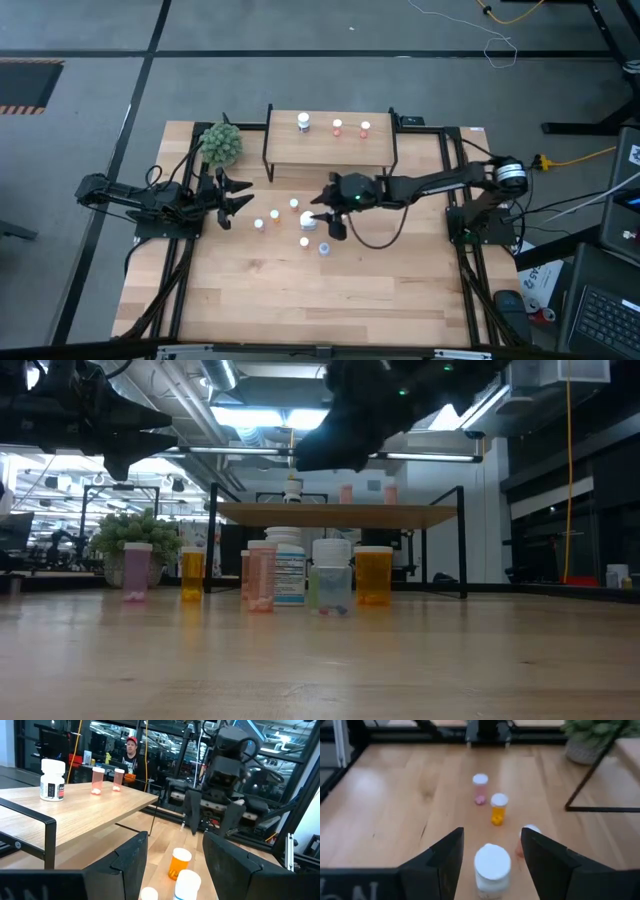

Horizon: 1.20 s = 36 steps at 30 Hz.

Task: Pick and place medicine bottles onto shelf by color
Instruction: Put the white and blue medicine bottle on the shelf, then put the large orange pill bottle on the shelf

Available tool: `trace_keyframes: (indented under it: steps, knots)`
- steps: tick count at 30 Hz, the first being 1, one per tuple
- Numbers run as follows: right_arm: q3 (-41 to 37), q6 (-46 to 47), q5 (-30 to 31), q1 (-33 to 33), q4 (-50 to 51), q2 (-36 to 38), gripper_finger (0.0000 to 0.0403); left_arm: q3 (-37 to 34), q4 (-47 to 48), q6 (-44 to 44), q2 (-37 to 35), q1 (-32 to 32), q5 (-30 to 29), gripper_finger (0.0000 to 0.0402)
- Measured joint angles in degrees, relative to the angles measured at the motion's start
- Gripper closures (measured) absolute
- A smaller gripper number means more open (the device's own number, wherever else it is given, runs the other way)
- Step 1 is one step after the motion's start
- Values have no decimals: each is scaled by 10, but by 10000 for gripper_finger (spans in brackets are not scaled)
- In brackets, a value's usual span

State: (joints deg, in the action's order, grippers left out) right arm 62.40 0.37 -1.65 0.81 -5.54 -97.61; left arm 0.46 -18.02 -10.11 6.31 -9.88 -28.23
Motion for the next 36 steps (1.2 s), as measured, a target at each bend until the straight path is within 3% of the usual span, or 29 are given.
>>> trace_keyframes:
  steps: [12,26,36]
  knots:
    - [158,-21,0,3,176,-128,202,0,5,1,0,0,0,215]
    - [162,-8,52,13,222,-142,202,0,21,-3,0,0,0,215]
    - [164,-7,51,18,220,-144,202,0,21,-3,0,0,0,215]
